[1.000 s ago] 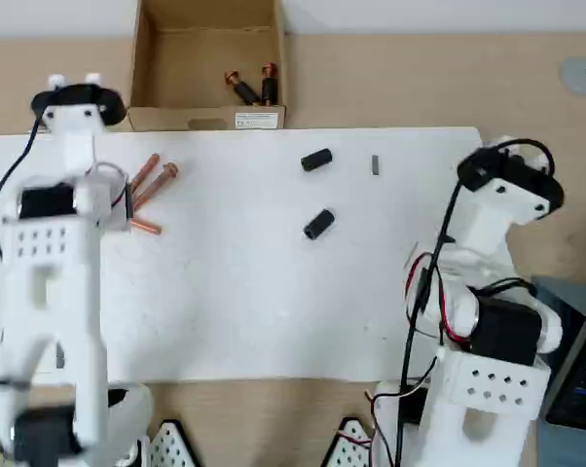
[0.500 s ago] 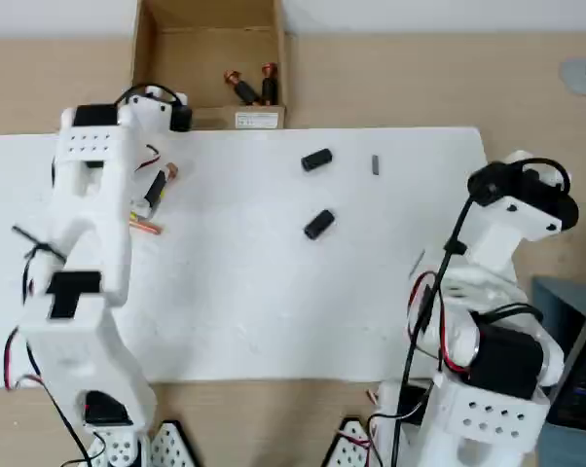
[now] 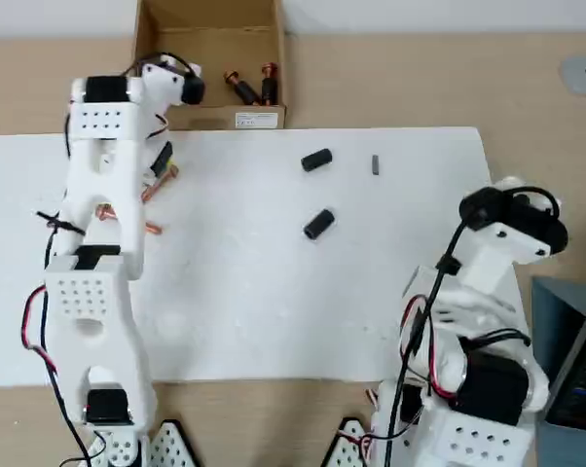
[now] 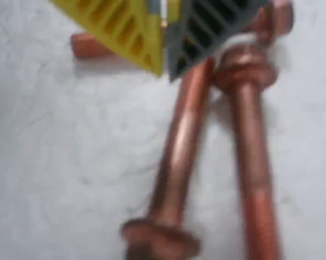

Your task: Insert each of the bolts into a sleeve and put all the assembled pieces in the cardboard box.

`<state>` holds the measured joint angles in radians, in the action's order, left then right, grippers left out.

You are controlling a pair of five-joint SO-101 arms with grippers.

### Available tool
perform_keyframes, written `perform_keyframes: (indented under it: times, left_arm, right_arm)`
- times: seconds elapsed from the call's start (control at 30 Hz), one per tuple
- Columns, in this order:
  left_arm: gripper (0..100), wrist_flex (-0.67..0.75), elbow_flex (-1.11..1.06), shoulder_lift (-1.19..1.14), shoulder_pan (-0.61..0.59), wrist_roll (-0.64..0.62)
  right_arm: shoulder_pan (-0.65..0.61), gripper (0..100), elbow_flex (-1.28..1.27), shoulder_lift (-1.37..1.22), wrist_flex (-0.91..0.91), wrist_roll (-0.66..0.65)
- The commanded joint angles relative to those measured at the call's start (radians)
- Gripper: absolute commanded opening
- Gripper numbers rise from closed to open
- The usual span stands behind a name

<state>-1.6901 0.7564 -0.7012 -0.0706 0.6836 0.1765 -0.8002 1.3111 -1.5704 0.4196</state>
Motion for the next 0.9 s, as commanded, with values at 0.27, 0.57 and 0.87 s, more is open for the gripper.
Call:
perform_keyframes:
  times: [0.27,0.57,0.87]
  left_arm:
    - [10,0.014,0.117,-0.041,0.028,0.041]
    - [10,0.017,0.264,-0.185,0.028,0.063]
    - [10,0.012,0.411,-0.292,0.021,0.064]
  right_arm:
    - [0.004,0.9,-0.004,0.018,0.023,-0.006]
    - [0.002,0.9,-0.004,0.018,0.023,-0.006]
    - [0.002,0.9,-0.004,0.016,0.023,-0.006]
